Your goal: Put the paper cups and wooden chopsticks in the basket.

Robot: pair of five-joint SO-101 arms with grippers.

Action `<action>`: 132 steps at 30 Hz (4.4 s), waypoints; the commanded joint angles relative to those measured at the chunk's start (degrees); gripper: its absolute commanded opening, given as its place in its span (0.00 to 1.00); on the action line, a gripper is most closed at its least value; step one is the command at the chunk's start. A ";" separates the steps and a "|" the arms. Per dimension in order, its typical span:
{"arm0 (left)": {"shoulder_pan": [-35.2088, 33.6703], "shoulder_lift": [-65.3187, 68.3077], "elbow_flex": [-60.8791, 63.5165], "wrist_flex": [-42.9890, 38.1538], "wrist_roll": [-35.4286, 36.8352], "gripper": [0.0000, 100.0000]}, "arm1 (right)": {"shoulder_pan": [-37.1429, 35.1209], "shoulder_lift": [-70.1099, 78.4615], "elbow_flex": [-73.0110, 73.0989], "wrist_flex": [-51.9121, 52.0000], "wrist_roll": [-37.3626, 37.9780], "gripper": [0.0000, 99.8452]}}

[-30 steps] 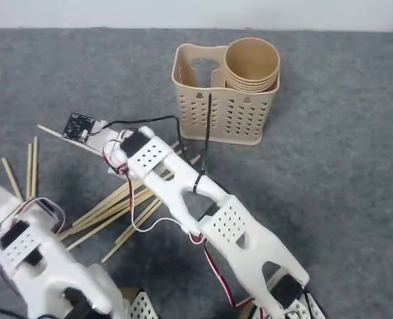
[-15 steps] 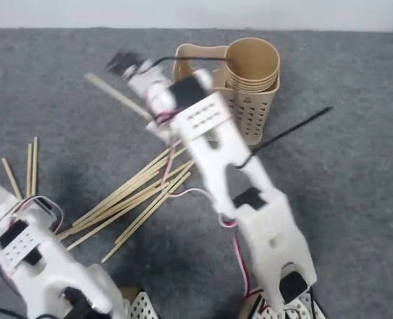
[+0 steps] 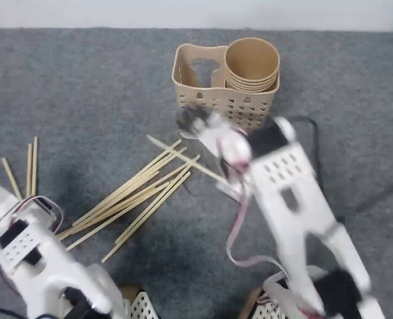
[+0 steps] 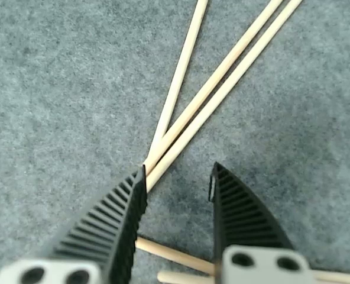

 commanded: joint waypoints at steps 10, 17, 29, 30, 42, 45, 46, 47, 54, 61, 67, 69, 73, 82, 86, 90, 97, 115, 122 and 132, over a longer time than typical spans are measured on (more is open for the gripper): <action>-0.35 0.26 -1.19 -1.23 0.62 0.17 | 19.38 -41.10 36.22 -5.67 14.86 0.01; -0.35 0.26 -1.19 -1.23 0.53 0.17 | 26.42 -46.02 43.96 -6.55 23.03 0.05; -0.35 0.35 -1.19 -1.23 0.44 0.17 | 17.27 -33.54 36.13 -10.42 18.90 0.19; -0.35 0.35 -1.19 -1.23 0.35 0.17 | 15.34 -31.87 34.81 -12.00 16.53 0.19; -0.18 0.35 -1.19 -1.23 0.35 0.17 | 1.45 4.79 17.58 -34.51 1.76 0.19; -0.09 0.35 -1.19 -1.23 0.35 0.17 | 1.45 13.85 10.99 -36.44 1.58 0.19; -0.09 0.35 -1.19 -1.23 0.35 0.17 | 1.45 16.84 9.05 -36.97 1.58 0.19; -0.09 0.35 -1.19 -1.23 0.35 0.17 | 1.45 19.74 7.03 -37.32 1.58 0.19; -0.09 0.35 -1.19 -1.23 0.35 0.17 | 1.27 35.91 -5.01 -37.85 -0.97 0.19; 0.00 0.35 -1.19 -1.23 0.35 0.17 | 1.27 41.80 -10.37 -35.38 -2.37 0.12; 0.00 0.35 -1.19 -1.23 0.35 0.17 | 1.27 39.87 -10.90 -32.13 -2.37 0.01; 0.00 0.35 -1.19 -1.23 0.35 0.17 | 1.19 37.67 -10.90 -29.93 -2.37 0.01; 0.00 0.35 -1.19 -1.23 0.35 0.17 | 1.19 30.99 -10.90 -24.92 -2.37 0.01; 0.00 0.35 -1.10 -1.23 0.26 0.17 | -1.10 7.87 -10.81 -13.41 -2.02 0.01; 0.00 0.35 -1.10 -1.23 0.26 0.17 | -4.53 -2.86 -9.58 -13.23 -2.29 0.01; 0.00 0.35 -1.10 -1.23 0.26 0.17 | -6.46 -11.30 -4.40 -16.84 -2.29 0.01; 0.00 0.35 -0.84 -1.23 0.26 0.17 | -6.46 -20.35 8.70 -38.02 -2.29 0.01; 0.00 0.35 -0.84 -1.23 0.26 0.17 | -2.77 -7.16 -18.11 -72.13 -23.30 0.01; 0.00 0.35 -0.84 -1.23 0.18 0.17 | 0.75 12.62 -40.53 -72.48 -29.71 0.01; 0.00 0.35 -0.84 -1.23 0.18 0.17 | 0.84 27.82 -49.93 -60.79 -30.07 0.01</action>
